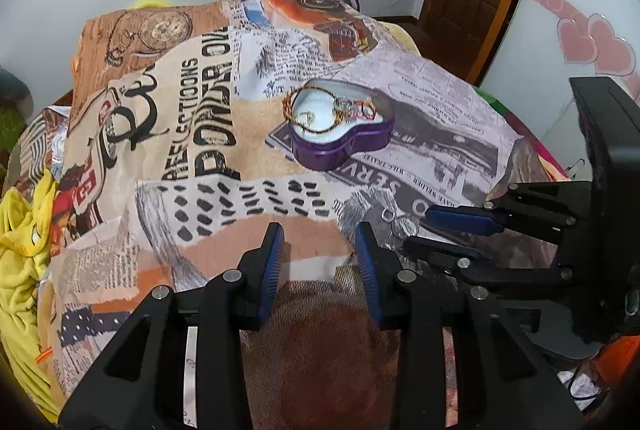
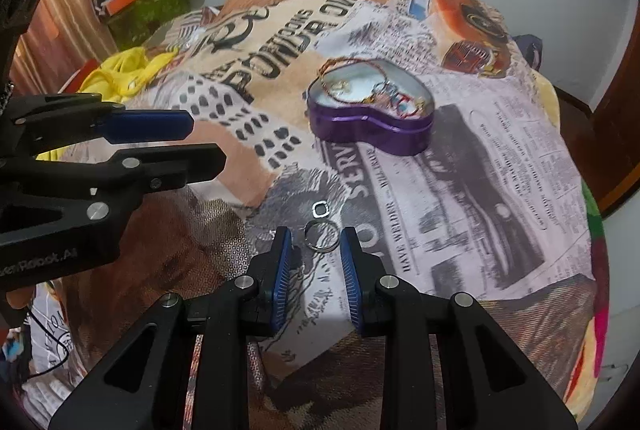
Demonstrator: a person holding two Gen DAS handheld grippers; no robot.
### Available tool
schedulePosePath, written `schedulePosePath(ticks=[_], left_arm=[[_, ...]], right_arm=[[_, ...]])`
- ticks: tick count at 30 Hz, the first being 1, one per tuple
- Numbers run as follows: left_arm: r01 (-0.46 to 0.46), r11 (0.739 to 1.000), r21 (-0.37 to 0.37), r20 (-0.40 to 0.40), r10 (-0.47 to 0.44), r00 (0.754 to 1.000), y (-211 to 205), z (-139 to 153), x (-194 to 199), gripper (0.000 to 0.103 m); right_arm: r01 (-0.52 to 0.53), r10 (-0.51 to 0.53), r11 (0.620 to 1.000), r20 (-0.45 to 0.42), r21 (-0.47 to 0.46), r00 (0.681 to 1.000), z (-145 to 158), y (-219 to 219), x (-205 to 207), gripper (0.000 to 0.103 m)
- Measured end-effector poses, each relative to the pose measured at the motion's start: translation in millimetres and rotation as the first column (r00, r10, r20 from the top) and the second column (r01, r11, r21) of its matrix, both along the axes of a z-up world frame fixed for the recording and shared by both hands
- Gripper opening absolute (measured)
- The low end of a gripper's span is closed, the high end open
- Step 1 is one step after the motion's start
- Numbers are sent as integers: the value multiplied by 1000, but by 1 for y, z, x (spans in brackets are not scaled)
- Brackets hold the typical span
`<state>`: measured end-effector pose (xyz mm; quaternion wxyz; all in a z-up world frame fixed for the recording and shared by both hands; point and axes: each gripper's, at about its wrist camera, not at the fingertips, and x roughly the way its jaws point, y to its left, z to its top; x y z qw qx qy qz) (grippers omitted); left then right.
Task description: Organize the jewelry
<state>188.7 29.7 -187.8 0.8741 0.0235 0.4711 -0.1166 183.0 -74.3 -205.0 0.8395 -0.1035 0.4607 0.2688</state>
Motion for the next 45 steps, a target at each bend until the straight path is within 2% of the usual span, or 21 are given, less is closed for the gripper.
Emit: schedulePosePath(ticks=[4,11,13,15,24,28,33,41,45], left_arm=[[5,1000,0,-14,-5,1000,-1,-7,0,36],[18,1000,-3,-27,-18,999,-9,-14,5,36],[23,1000,-9,-30,-24,999,-12,-15,8,36],[28,1000,-10,-34,-28,999,-16,-17,10,36],[67,998,-8,-60,-67,996,-37,-29,18,36],[81,997,-17,-73,-82,994,-46,-35,21,36],[95,995,-3,-68,-95,993,-53,-41,24,24],[121,993,15,-70,-120,990,-59,-43,31,21],[117,993,21,-56,-116,992,-60,-45,32,11]], right_arm=[[1,-1,1000,-24,-8,1000,-9,1,3,23],[-18,18,1000,-10,10,1000,-10,0,2,22],[-24,24,1000,2,5,1000,-10,0,1,18],[-23,23,1000,4,16,1000,-9,-2,1,18],[58,-60,997,32,59,998,0,-32,11,18],[98,-100,994,51,47,994,3,-44,14,18],[109,-112,992,61,62,992,8,-51,12,18],[123,-128,990,78,65,989,10,-55,13,18],[127,-132,990,76,67,988,10,-56,14,18]])
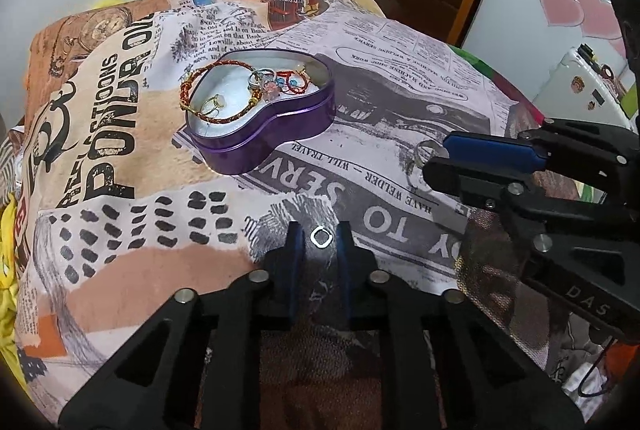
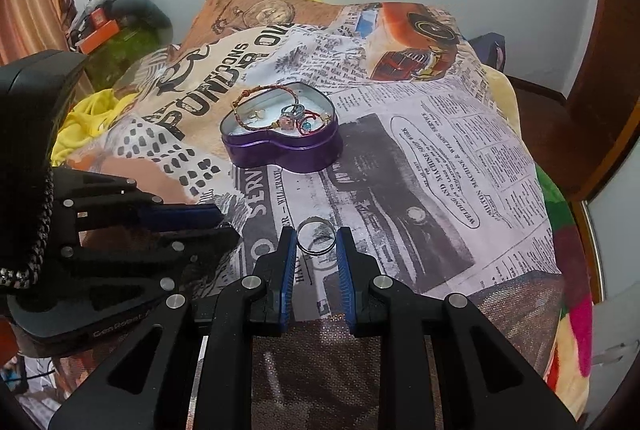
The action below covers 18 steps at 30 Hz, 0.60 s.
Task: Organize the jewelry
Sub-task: 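Lower both held pieces into the tin and open both grippers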
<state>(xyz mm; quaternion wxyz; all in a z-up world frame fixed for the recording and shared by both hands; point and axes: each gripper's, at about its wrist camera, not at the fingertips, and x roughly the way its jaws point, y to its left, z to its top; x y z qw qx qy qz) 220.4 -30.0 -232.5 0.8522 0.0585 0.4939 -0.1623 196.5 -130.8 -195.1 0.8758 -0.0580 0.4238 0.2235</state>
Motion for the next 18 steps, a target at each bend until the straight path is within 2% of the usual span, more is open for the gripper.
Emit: schedulePosePath(ticks=[9,18], left_arm=[[-23,999,-23,17,24,1000,7,8,-6,9],[-54,998,-33,81,56,995,22,36,-14,9]], right_arm=[[6,-6,1000,18,8,1000,9,-2,-2,18],[12,-12,1000,51,14,999,25,1,-5,18]])
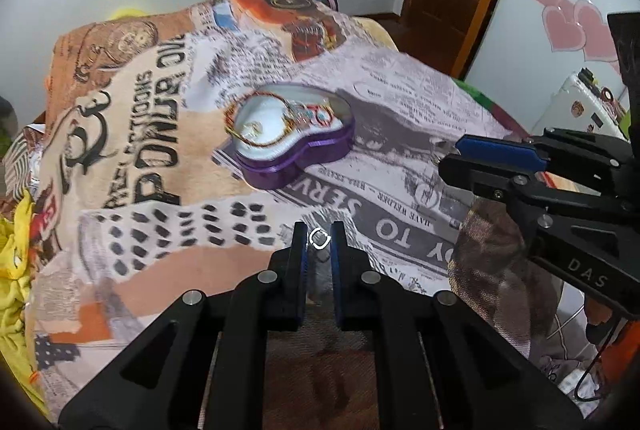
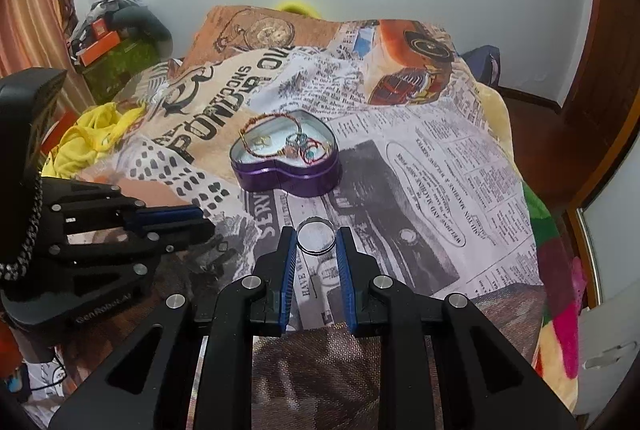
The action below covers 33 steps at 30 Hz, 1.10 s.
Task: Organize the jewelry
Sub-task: 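Lower both held pieces into the tin and open both grippers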
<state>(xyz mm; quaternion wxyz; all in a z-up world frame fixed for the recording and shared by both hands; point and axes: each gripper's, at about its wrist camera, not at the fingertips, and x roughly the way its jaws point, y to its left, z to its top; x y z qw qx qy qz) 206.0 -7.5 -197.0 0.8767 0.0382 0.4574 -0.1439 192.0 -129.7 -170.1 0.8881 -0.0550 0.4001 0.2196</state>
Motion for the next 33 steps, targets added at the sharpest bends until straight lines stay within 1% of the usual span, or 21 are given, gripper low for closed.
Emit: schedulePosePath(ticks=[12,19,26,33], left_arm=[[-42,998,-36,113,46,993,22,41,3,9],[-58,996,-69,153,68,986,31,55,11,9],[-63,995,-79,168,75,983,35,57,26,9],[-66,994,-92,143,79,987,37,42,45,9]], right_arm=[[3,-4,1000,53,15,999,22,10,6,18],[-1,-1,1000,77,24,997,29,16,16,18],[-11,9,1000,87,27,996,29,24,29,18],[-18,16,1000,69,25,997,19,31,44,18]])
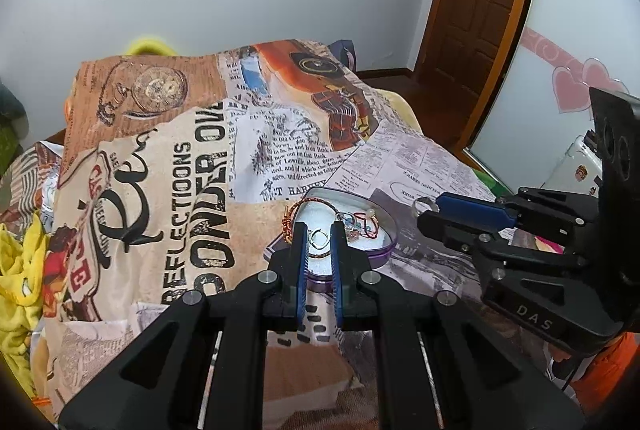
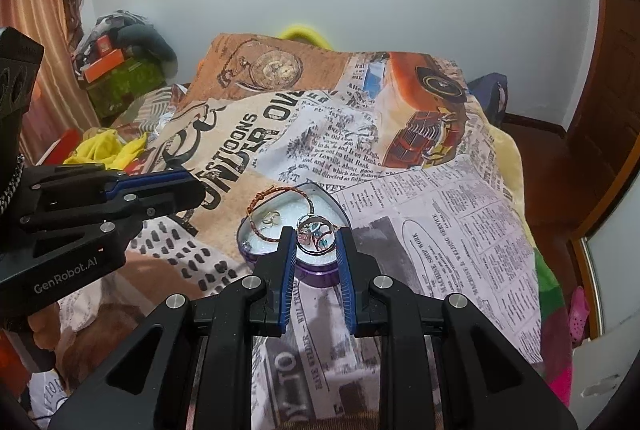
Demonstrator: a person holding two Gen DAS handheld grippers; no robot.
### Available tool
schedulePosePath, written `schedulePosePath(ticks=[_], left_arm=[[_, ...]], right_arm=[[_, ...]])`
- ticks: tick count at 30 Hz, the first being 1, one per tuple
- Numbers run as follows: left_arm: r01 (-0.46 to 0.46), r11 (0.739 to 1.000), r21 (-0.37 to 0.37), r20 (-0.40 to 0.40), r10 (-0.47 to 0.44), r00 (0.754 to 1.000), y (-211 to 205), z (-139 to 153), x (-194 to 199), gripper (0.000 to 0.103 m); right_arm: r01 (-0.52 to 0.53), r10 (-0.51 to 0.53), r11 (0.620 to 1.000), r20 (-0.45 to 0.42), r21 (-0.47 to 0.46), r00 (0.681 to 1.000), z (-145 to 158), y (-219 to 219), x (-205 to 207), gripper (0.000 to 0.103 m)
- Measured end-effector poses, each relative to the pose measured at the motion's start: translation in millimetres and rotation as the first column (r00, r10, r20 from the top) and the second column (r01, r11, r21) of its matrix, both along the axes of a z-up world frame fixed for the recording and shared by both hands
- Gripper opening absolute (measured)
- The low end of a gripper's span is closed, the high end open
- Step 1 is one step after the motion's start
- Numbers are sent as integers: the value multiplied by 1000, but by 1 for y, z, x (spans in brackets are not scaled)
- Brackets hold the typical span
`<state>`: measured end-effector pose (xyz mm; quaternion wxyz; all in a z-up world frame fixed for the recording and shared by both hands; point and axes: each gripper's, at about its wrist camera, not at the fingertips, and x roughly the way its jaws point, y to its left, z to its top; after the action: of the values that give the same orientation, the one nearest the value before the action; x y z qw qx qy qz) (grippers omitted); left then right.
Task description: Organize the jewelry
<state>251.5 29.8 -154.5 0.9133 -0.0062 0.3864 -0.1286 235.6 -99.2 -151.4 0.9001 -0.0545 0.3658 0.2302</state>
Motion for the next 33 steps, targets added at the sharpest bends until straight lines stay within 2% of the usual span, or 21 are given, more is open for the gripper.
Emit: schedulePosePath(ticks=[17,27,33], left_arm=[[50,999,-18,-87,-52,995,-9,-43,34,9],[62,997,-43,-123,-67,990,-8,-50,39,9],[54,998,-21,-97,-56,994,-9,-44,36,9]], right_arm=[[-21,19,999,-92,-26,996,-35,9,36,18],[-37,34,999,-112,-29,993,-39,12,39,18],[-36,31,999,-116,-41,993,-38,14,40,19]])
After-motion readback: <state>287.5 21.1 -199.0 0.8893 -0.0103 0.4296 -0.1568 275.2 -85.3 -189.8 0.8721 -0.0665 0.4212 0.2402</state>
